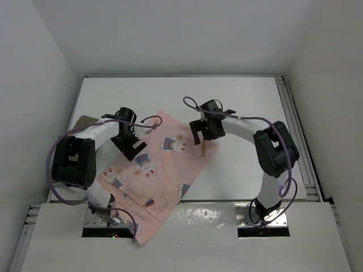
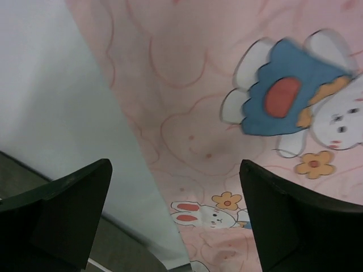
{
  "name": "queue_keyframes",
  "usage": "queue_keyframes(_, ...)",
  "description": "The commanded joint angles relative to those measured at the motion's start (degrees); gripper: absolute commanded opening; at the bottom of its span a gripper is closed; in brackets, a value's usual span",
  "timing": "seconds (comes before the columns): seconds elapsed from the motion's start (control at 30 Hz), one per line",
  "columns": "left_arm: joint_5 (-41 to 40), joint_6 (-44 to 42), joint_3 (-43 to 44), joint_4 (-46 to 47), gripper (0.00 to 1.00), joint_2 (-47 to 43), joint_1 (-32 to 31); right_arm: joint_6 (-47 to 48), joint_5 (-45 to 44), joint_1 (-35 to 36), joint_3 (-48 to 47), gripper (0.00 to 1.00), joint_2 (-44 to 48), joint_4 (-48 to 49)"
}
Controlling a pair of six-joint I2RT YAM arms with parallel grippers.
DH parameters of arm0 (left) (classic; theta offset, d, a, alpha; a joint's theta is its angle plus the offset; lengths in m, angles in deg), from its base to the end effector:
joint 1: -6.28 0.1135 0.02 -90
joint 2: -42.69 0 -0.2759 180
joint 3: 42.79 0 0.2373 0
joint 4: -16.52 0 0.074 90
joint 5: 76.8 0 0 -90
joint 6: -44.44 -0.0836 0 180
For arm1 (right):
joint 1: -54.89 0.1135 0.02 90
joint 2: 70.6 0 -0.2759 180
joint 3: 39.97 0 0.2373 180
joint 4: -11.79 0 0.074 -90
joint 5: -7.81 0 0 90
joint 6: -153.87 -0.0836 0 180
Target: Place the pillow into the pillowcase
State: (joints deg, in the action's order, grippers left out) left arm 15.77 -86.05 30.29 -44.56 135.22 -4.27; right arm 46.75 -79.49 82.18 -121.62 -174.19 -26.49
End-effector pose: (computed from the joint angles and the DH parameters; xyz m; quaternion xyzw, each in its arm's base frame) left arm 0.2764 -0.0553 0.1547 0.4309 0.8983 -0.0003 0.0855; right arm 0.3387 0.1792 0.1563 -0.0917 0.9618 0.1182 0.2292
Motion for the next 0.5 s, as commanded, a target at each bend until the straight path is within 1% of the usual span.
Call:
queue_keyframes(0.0,-4.67,1.19,-3.32,6.43,0.95,-1.13,1.15,-1.68,-9.54,1.36,-2.61,0.99,-5.56,-0.71)
queue_keyframes(0.07,-6.17,1.81,-4.90,9.25,0.95,-1.21,1.14,-3.09,-10.52,2.50,-0.86,0.94,-6.97,1.65)
queue_keyframes(0.13,-6.78,3.04,-5.00,11.09,0.95,-1.39,1.40,-3.87,-11.22,3.55,0.29,0.84,-7.41,2.45)
queue_keyframes(0.17,-6.87,3.48,-4.82,11.62,0.95,-1.48,1.67,-4.40,-11.66,3.65,1.25,0.64,-7.94,2.89)
queue_keyframes(0.2,-6.96,4.36,-4.04,12.07,0.95,-1.56,1.93,-5.10,-11.58,3.65,1.70,0.50,-8.03,3.07)
queue_keyframes(0.23,-6.96,4.80,-3.25,12.24,0.95,-1.48,2.19,-6.68,-11.32,2.87,2.13,0.32,-8.20,2.90)
queue_keyframes(0.27,-7.14,5.42,-2.54,12.42,0.95,-1.65,2.98,-8.17,-11.14,2.08,3.10,0.00,-7.94,2.90)
queue_keyframes(0.3,-7.05,6.38,-1.67,12.42,0.96,-1.57,3.42,-9.75,-11.14,0.85,3.71,0.00,-7.42,2.90)
queue_keyframes(0.37,-7.05,7.61,1.67,12.42,0.96,-1.91,5.26,-14.15,-10.26,-4.94,6.51,0.00,-5.84,4.29)
queue_keyframes(0.4,-6.88,8.58,2.99,12.42,0.96,-2.00,5.79,-15.38,-9.47,-7.31,7.40,0.00,-3.48,4.91)
queue_keyframes(0.43,-6.61,9.02,5.79,12.16,0.96,-2.09,6.50,-16.79,-9.12,-12.56,7.93,0.00,-2.42,5.18)
queue_keyframes(0.47,-6.35,9.55,7.29,11.98,0.97,-2.27,7.55,-16.97,-8.85,-15.31,8.46,0.00,-1.45,5.62)
